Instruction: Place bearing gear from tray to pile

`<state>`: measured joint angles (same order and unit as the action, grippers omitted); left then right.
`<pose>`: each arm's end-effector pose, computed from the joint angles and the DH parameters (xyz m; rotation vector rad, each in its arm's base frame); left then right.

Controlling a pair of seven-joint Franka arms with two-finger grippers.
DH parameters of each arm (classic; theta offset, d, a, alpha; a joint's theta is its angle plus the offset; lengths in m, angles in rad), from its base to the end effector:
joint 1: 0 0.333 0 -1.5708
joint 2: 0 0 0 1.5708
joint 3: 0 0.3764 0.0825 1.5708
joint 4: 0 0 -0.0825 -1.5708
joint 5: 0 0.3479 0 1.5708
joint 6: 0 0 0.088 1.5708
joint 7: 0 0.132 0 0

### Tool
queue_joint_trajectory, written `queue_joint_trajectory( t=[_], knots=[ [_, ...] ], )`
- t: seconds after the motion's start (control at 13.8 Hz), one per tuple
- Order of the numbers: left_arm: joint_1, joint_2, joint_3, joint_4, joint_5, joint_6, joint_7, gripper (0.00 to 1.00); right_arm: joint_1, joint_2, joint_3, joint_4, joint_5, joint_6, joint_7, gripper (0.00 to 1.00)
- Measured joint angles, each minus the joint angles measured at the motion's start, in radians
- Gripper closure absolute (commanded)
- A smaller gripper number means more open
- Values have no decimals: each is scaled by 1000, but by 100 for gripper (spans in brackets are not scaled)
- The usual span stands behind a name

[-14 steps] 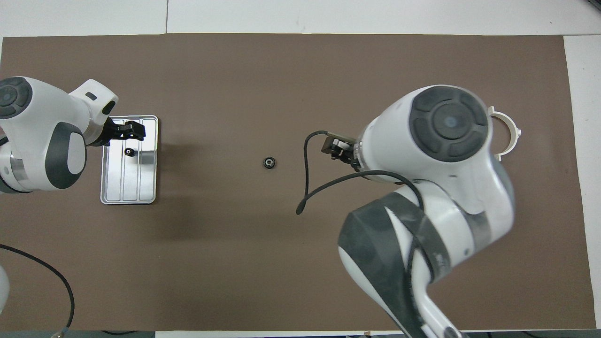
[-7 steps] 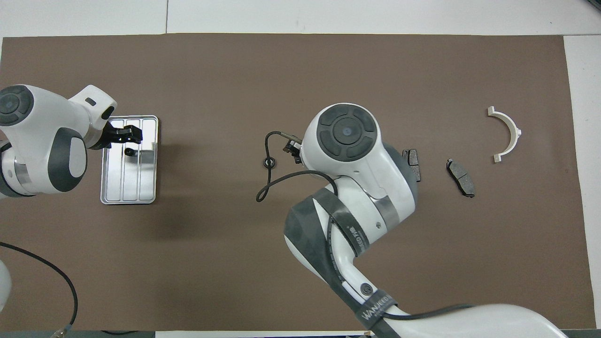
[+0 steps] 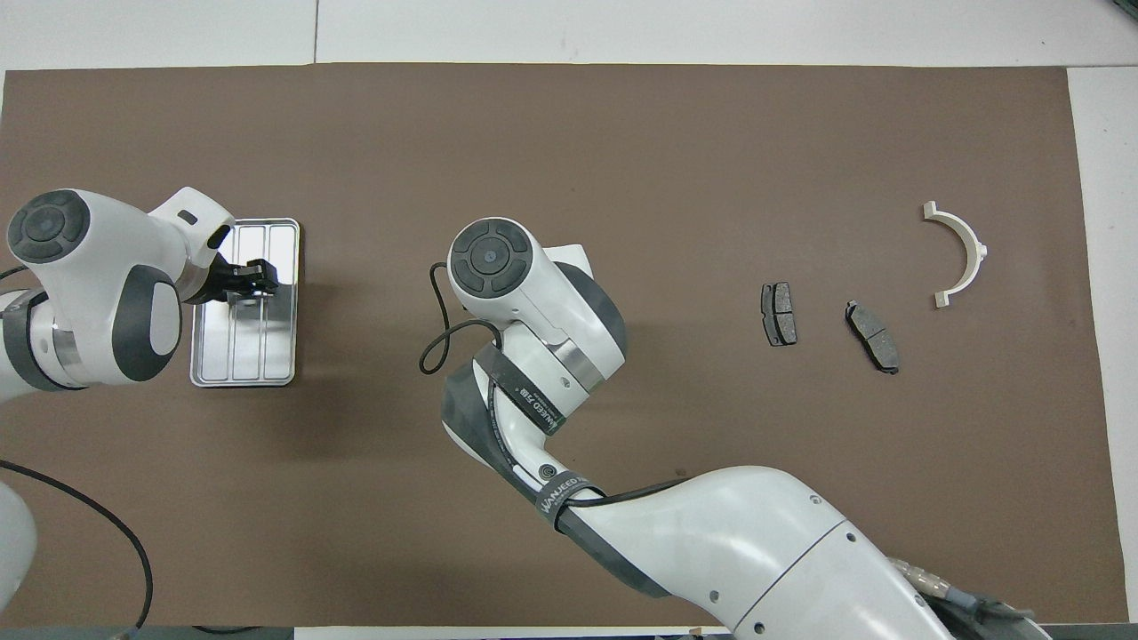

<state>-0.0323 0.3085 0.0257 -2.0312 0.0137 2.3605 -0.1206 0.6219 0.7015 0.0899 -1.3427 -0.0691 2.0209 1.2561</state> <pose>0.5910 -0.0044 0.3539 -3.1211 -0.1610 -0.0343 0.5731 0.4652 0.3494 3.0118 -0.8240 -0.0128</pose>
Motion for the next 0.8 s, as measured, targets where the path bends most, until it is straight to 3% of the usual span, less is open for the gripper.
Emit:
queue_joint_trajectory(
  t=[0.44, 0.8],
  knots=[
    [0, -1, 2, -2, 0, 21, -5, 40, 40, 94, -6, 94, -34, -29, 2, 0],
    [2, -1, 3, -2, 0, 32, -6, 53, 41, 110, -10, 112, -47, -41, 4, 3]
  ],
)
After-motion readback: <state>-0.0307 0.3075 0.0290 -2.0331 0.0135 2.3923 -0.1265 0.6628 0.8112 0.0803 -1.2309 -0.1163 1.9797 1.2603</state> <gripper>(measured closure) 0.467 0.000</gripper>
